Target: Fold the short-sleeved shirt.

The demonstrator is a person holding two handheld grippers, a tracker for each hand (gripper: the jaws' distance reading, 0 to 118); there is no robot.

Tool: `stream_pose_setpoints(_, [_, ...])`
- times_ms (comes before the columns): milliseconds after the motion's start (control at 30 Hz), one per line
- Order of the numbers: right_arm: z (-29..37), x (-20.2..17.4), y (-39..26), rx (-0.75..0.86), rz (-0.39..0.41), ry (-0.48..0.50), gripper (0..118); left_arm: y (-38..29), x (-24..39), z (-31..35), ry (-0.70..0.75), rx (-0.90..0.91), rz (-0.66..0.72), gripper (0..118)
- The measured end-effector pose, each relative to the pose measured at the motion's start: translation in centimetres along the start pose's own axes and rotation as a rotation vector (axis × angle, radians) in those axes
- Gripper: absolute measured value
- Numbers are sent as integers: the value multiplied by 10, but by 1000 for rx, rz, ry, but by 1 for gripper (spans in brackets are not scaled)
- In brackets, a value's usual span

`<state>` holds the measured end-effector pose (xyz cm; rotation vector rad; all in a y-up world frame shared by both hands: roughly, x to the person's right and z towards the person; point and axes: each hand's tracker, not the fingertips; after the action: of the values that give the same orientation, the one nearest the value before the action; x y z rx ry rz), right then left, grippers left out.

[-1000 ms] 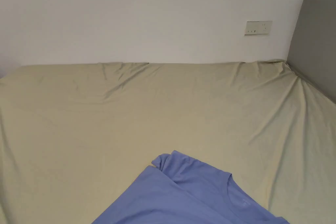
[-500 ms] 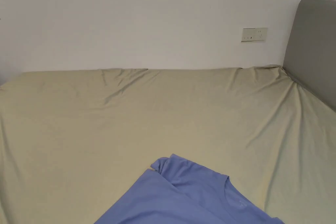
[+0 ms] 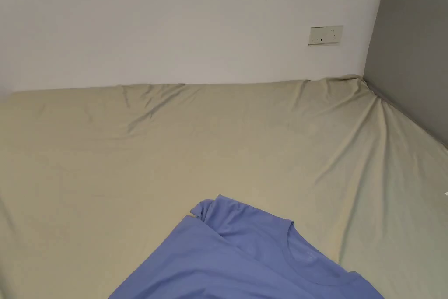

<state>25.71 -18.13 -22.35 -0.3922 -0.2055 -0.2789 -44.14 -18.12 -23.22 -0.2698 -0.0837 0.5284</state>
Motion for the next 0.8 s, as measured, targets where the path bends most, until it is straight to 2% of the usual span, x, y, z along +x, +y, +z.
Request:
stream_pose_setpoints(100, [-10,29,-12,-23,-29,-4,1,-3,-5,-12,-18,-84,21,0])
stream_pose_setpoints(133, [-6,17,-6,-29,-33,-30,1,-5,-6,-19,-22,-88,17,0])
stream_pose_setpoints(233, [-6,19,-7,-68,-71,-59,1,-2,1,-54,-39,-185,-17,0])
stream_pose_setpoints(267, [5,-27,3,-79,-74,-56,1,-1,5,-67,-62,-199,-46,0])
stream_pose_setpoints(300, [5,-28,4,-83,-74,-60,1,2,8,-86,-95,-226,-58,0])
stream_pose_setpoints(433, [-4,-15,-6,-114,-21,-111,1,8,25,-195,-202,-317,-96,0])
stream_pose_setpoints(567, [-15,-12,-11,-158,-51,-124,1,2,43,-321,-216,-495,-201,0])
stream_pose_setpoints(700, [-27,-4,-16,-205,-50,-179,1,-22,67,-404,-241,-586,-287,0])
stream_pose_setpoints(733, [-30,-3,-17,-217,-42,-186,1,-29,60,-422,-276,-624,-319,7])
stream_pose_setpoints(800, [-36,0,-19,-237,-38,-207,1,-43,62,-447,-284,-656,-364,104])
